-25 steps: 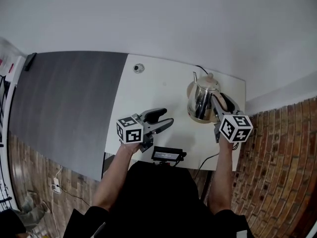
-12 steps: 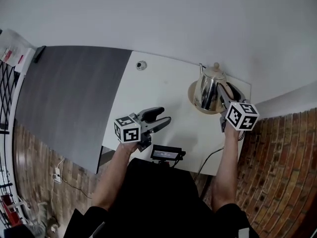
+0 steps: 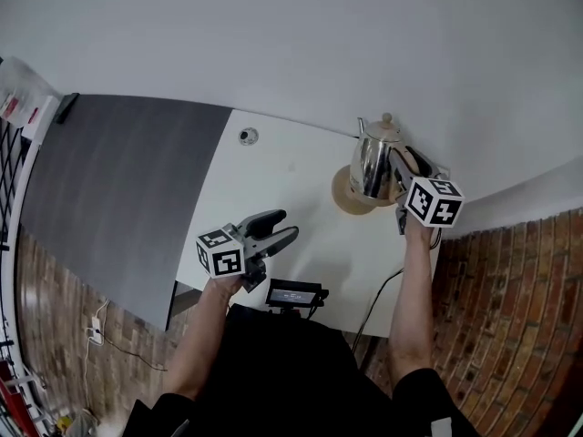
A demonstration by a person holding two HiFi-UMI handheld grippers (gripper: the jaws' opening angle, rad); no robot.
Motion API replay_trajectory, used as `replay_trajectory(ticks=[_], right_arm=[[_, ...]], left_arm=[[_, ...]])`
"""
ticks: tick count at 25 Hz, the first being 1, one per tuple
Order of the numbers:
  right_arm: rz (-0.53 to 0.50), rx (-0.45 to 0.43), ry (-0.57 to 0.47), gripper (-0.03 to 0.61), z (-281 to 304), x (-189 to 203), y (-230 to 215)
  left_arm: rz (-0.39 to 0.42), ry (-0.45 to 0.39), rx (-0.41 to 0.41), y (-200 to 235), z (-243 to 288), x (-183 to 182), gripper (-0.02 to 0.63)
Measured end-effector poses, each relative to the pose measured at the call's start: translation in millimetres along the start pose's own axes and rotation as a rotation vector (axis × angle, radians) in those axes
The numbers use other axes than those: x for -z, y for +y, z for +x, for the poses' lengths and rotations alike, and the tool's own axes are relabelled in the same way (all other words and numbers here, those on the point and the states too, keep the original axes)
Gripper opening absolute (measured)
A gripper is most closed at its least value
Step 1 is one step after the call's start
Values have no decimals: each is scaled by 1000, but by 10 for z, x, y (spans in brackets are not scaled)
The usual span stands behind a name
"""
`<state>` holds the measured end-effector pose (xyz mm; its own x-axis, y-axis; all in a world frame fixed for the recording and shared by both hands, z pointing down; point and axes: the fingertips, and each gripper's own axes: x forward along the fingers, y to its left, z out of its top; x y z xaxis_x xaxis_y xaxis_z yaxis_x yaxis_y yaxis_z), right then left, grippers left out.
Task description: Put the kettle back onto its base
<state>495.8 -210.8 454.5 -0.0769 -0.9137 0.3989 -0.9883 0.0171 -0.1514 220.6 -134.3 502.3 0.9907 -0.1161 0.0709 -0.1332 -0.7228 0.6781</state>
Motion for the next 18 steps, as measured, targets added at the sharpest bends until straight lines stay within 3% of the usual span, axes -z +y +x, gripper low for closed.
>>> replay_trajectory(ticks=[12,18], right_arm=[[25,10,20,155,436,58,42],[-16,22,-24,155,388,128,111]], left_arm=[[-26,-17,12,125,-58,-58,282],[-39,-17,9,160,-128,-18,282]])
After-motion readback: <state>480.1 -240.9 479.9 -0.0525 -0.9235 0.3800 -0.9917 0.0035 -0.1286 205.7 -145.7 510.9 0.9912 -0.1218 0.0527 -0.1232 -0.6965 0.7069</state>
